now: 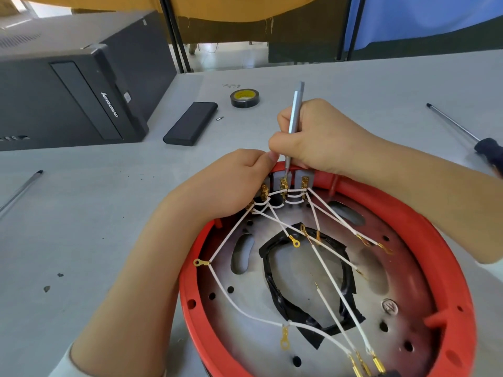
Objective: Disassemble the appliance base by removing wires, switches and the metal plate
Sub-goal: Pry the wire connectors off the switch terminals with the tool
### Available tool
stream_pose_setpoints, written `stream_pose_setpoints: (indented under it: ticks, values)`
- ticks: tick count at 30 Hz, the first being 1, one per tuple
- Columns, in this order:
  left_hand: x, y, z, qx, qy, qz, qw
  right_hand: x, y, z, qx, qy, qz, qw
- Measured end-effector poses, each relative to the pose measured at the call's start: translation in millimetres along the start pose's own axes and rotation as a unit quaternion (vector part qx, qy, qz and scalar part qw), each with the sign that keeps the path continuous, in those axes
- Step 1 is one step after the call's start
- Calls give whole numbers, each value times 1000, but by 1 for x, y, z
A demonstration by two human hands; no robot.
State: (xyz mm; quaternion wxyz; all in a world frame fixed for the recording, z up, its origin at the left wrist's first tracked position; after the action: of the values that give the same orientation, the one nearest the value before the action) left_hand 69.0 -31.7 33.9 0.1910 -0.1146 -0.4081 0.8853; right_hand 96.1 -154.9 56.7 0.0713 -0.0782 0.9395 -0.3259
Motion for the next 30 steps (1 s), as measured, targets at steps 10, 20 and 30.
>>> stream_pose_setpoints:
  ticks: [10,20,30]
  values:
    - [0,0,0,-1,7,-2,1000,20,-2,-3,26,-126,126,984]
    - [0,0,2,-5,8,0,1000,11,0,-5,29,-90,75,993]
    - [0,1,2,0,-3,-7,1000,-4,4,-2,51,-23,33,998]
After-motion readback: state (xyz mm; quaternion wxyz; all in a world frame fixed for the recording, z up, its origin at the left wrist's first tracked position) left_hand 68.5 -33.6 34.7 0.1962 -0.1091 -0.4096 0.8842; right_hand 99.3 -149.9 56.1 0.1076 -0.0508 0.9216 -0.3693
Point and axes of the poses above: each hand's wrist, its own x-axis away from the middle knuckle, its own y-axis out of the palm, z = x × y, the point moved 4 cm from there along -x, towards the middle knuckle, and after that the axes turned 9 degrees about y, right-handed, at the moved point
